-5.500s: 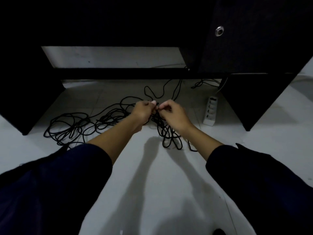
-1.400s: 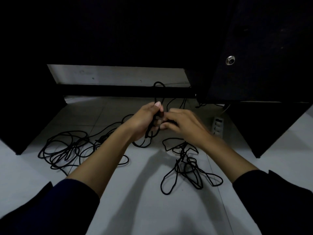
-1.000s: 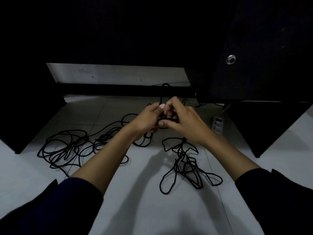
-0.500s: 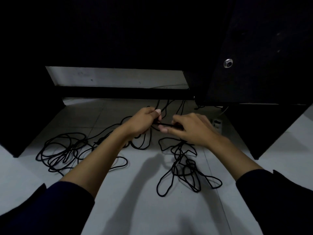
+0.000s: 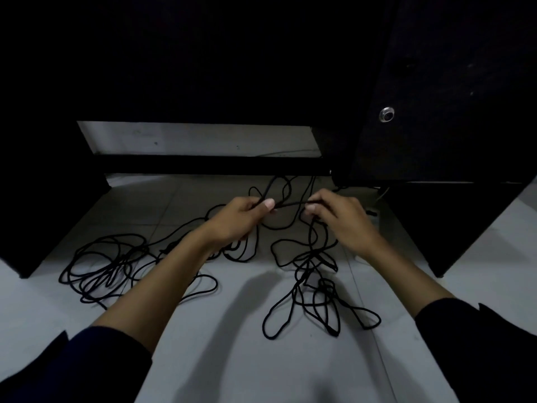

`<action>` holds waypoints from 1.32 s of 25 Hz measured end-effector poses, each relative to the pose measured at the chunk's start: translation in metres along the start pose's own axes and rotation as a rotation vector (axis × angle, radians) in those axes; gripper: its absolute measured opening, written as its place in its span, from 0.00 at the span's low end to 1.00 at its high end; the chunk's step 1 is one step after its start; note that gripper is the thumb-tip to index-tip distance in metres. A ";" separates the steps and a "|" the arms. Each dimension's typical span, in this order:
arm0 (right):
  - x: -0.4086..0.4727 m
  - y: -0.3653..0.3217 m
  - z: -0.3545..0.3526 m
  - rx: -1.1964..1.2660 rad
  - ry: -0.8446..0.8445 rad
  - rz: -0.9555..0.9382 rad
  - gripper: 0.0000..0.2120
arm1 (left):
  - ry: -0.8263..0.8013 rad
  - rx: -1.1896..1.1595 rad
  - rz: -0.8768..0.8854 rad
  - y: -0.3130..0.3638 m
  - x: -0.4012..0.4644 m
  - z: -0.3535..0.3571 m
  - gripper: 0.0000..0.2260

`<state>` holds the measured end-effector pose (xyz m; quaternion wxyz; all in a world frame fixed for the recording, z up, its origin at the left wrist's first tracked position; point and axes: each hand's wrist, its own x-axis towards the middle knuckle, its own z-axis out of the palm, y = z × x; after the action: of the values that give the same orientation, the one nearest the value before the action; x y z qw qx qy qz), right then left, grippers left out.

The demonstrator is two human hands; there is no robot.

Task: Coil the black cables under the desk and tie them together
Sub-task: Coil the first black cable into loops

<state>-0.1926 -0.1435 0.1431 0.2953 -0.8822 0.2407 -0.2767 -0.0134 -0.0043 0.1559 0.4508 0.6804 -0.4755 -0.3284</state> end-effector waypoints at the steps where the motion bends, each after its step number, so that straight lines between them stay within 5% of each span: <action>1: -0.001 -0.005 0.001 0.099 0.057 0.025 0.05 | -0.004 0.019 0.008 -0.002 -0.001 0.000 0.13; 9: 0.015 -0.039 0.009 0.544 0.268 0.154 0.06 | 0.004 -0.233 0.016 0.001 -0.002 0.024 0.13; 28: 0.035 -0.051 0.007 0.331 0.320 0.275 0.06 | 0.009 -0.186 -0.009 0.007 -0.002 0.049 0.15; 33: 0.029 -0.040 0.019 0.431 0.146 0.273 0.13 | 0.018 -0.327 -0.052 0.010 0.000 0.047 0.14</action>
<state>-0.1488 -0.1246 0.1665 0.4928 -0.7360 0.3136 -0.3423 -0.0583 -0.0199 0.1475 0.5511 0.6130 -0.3939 -0.4067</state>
